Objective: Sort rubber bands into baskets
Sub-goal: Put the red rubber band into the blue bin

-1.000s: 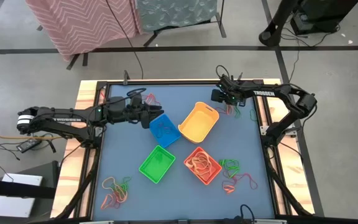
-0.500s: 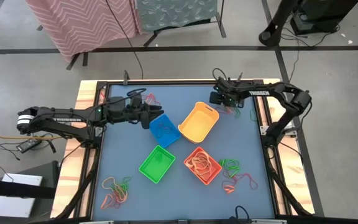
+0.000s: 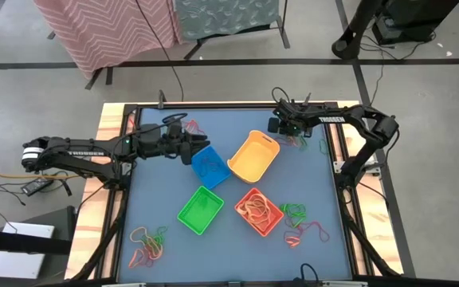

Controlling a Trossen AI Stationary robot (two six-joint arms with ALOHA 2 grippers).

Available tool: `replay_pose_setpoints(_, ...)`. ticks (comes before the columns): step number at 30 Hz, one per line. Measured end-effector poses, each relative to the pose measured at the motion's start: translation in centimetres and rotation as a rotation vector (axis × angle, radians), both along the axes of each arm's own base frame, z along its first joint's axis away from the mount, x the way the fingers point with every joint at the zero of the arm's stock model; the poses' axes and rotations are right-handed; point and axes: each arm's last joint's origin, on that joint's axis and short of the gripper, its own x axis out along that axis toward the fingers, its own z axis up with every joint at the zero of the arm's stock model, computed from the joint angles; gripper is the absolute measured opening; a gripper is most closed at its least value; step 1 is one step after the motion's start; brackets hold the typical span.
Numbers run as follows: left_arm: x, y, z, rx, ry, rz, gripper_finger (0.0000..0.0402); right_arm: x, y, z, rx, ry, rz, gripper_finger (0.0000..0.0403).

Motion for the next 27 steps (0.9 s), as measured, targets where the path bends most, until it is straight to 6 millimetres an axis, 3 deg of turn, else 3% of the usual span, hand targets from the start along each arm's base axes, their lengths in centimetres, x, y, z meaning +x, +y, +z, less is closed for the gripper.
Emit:
replay_pose_setpoints(4,0.0,0.0,0.0,0.0,0.0,0.001,0.0198,0.1,0.0,0.0,-0.003,0.0,0.039,0.0014)
replay_pose_setpoints(11,0.0,0.0,0.0,0.001,0.0,0.003,0.0198,-0.3,0.5,1.2,-0.016,-0.002,0.117,0.0007)
replay_pose_setpoints(21,0.0,0.0,0.0,0.026,0.006,0.003,0.0198,-1.8,1.1,7.4,-0.245,-0.128,0.142,0.0003)
replay_pose_setpoints(27,0.0,0.0,0.1,0.027,0.0,0.006,0.0198,-3.2,2.5,11.6,-0.373,-0.259,0.159,0.0002)
